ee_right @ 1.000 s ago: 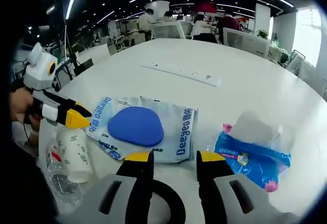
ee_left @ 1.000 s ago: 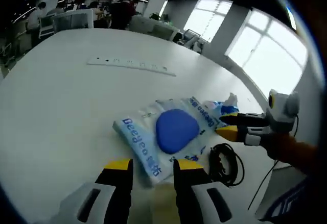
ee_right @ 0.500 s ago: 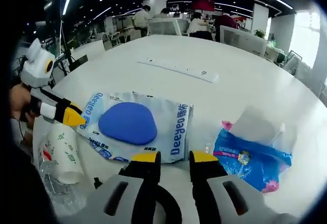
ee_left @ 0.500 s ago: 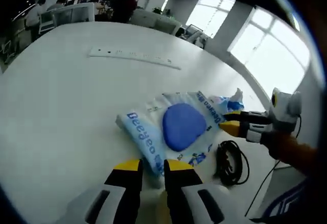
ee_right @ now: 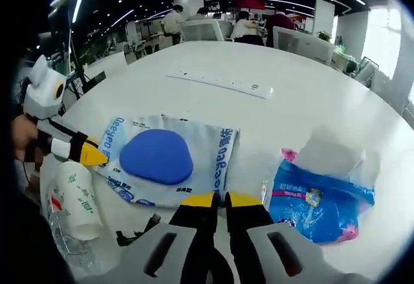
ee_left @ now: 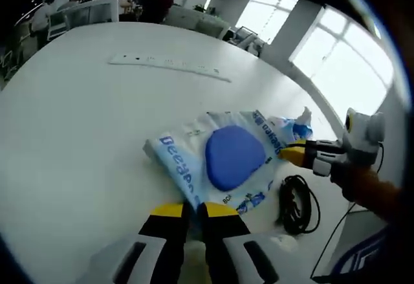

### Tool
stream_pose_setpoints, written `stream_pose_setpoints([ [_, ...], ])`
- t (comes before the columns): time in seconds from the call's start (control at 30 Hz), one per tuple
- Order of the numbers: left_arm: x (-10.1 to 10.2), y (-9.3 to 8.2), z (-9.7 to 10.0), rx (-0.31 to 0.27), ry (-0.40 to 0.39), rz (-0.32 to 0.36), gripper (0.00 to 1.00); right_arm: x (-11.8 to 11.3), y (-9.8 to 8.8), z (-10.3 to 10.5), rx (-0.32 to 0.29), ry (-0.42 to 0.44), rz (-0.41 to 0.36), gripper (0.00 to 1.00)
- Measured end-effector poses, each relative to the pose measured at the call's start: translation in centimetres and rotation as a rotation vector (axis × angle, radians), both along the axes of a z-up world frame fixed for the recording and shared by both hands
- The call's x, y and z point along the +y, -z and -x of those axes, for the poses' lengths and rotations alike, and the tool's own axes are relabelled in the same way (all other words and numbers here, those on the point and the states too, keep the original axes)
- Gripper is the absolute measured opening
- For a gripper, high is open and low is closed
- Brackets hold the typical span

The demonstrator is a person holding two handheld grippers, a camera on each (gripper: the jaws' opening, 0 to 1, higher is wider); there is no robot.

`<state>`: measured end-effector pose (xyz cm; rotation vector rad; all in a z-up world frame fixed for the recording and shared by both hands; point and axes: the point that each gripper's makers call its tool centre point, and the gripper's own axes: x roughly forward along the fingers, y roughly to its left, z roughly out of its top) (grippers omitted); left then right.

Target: Arrange the tabletop items into an orderly group along one side of the table until the central work area is clear of visible clutter.

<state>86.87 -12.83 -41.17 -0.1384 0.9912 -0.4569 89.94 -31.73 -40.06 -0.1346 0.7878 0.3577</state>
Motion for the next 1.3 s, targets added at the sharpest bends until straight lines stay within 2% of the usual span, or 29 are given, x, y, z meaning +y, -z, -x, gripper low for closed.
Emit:
stream_pose_setpoints([
  [0.4,0.2,-1.0,-0.9,-0.025,0.035,-0.008,0.02,0.4,-0.8,0.3,-0.029,0.022,-0.026,0.00],
  [0.57,0.2,-1.8,-1.6,-0.042,0.046,-0.002,0.01,0.2,-1.8,0.3,-0.052,0.051,-0.041,0.00],
  [0.77,-0.1,-2.5,-2.8,-0.062,0.078,-0.009,0.01,-0.2,-2.0,0.2,-0.067,0.087,-0.056,0.00],
  [1.3,-1.0,-2.4,-6.2,-0.079,0.172,-0.049,0.00,-1.0,-2.3,0.0,-0.085,0.171,-0.079,0.00],
])
